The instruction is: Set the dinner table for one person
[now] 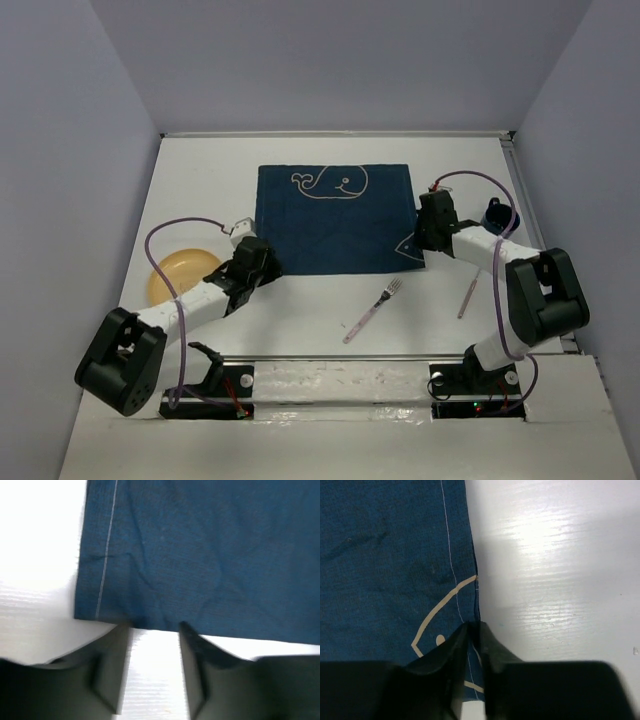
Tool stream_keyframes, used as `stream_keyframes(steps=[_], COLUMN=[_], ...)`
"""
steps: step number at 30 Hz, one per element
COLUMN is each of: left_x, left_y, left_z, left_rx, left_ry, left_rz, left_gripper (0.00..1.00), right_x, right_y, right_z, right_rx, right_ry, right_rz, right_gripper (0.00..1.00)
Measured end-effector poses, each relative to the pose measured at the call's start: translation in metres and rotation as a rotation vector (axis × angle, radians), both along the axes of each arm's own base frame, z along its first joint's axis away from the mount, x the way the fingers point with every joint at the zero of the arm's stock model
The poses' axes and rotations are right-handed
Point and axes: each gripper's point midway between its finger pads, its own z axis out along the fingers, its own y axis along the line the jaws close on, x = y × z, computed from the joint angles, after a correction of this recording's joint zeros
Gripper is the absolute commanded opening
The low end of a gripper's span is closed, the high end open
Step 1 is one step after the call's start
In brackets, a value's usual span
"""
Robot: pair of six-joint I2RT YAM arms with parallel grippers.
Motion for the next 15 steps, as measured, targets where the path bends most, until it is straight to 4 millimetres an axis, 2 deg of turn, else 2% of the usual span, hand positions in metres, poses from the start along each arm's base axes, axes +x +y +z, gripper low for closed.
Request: stream_keyframes(steps=[3, 4, 6, 7, 9, 12, 13, 14, 15], left_x=[0.0, 0.001, 0.003, 0.004, 0.008, 0.013, 0.014, 0.014, 0.014], left_y=[0.002, 0.002, 0.002, 0.001, -0.004, -0.013, -0.014, -0.016, -0.016], left_z=[0.014, 0.023, 0.035, 0.041, 0.064, 0.116, 0.131, 0.156, 0.173], left_rx=[-0.007, -0.012, -0.012, -0.01, -0.017, -0.059, -0.07, -0.09, -0.105], left_ry=[-0.036, -0.058, -0.081, -0.093, -0.146, -0.268, -0.304, -0.363, -0.403], left_rz=[0.001, -0.002, -0.01, -0.015, -0.038, -0.071, -0.08, -0.089, -0.094], left_gripper=[0.81, 0.82, 0.84, 0.99, 0.99, 0.99, 0.99, 0.99, 0.99], right_x=[-0.005, -0.006, -0.007, -0.008, -0.007, -0.008, -0.009, -0.01, -0.012], right_y=[-0.002, -0.002, -0.001, 0.0, 0.003, 0.016, 0.027, 0.034, 0.052], right_z=[0.002, 0.005, 0.015, 0.022, 0.045, 0.079, 0.091, 0.097, 0.106], right_rx=[-0.004, -0.003, 0.011, 0.021, 0.055, 0.127, 0.164, 0.184, 0.224], right_ry=[0.01, 0.008, -0.01, -0.026, -0.087, -0.175, -0.215, -0.229, -0.26], right_rz=[-0.001, -0.002, -0.001, -0.002, 0.004, 0.032, 0.054, 0.067, 0.106], right_gripper=[0.44, 0.45, 0.48, 0.49, 0.52, 0.56, 0.56, 0.57, 0.57])
